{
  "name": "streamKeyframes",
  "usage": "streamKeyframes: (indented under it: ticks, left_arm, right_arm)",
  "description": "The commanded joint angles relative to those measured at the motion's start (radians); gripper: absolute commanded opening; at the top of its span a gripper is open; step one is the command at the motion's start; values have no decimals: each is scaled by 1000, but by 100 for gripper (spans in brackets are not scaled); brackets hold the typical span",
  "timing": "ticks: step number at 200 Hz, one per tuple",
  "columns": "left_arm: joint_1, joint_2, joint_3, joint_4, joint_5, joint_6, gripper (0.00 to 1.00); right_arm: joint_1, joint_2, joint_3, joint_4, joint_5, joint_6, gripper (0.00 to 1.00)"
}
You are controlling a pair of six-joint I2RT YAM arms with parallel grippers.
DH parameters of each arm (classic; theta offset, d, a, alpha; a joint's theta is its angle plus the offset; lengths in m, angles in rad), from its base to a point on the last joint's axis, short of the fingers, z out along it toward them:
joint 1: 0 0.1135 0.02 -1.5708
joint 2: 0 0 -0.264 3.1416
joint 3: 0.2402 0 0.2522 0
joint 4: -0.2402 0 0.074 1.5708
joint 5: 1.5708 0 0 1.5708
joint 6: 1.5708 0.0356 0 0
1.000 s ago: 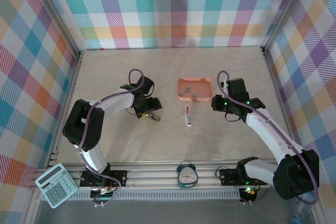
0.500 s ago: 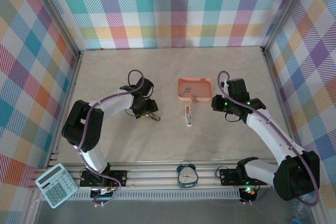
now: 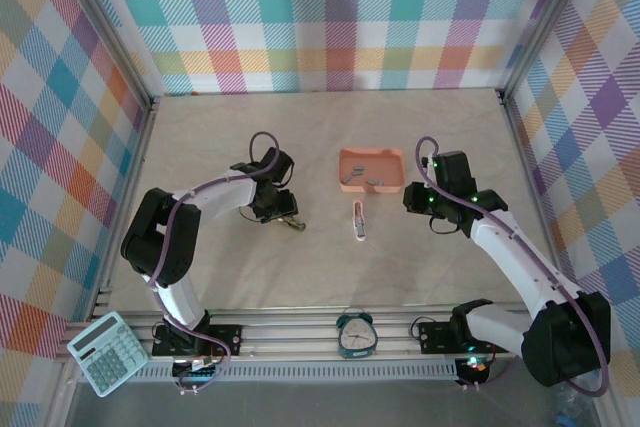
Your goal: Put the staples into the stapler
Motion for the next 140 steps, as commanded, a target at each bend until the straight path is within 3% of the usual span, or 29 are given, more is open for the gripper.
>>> streamKeyframes:
  ticks: [1,70,140]
  left_arm:
    - [-6,31,30,14,-8,62,47]
    - [-6,71,22,77,74,200,36]
    - [-6,43,-26,173,185,445,21]
  right_arm:
    - [6,-20,-9,-2,-13,-14,15]
    - [6,-52,-21,-10,-5,-11,15]
    - [6,-95,-37,-9,7,-13,15]
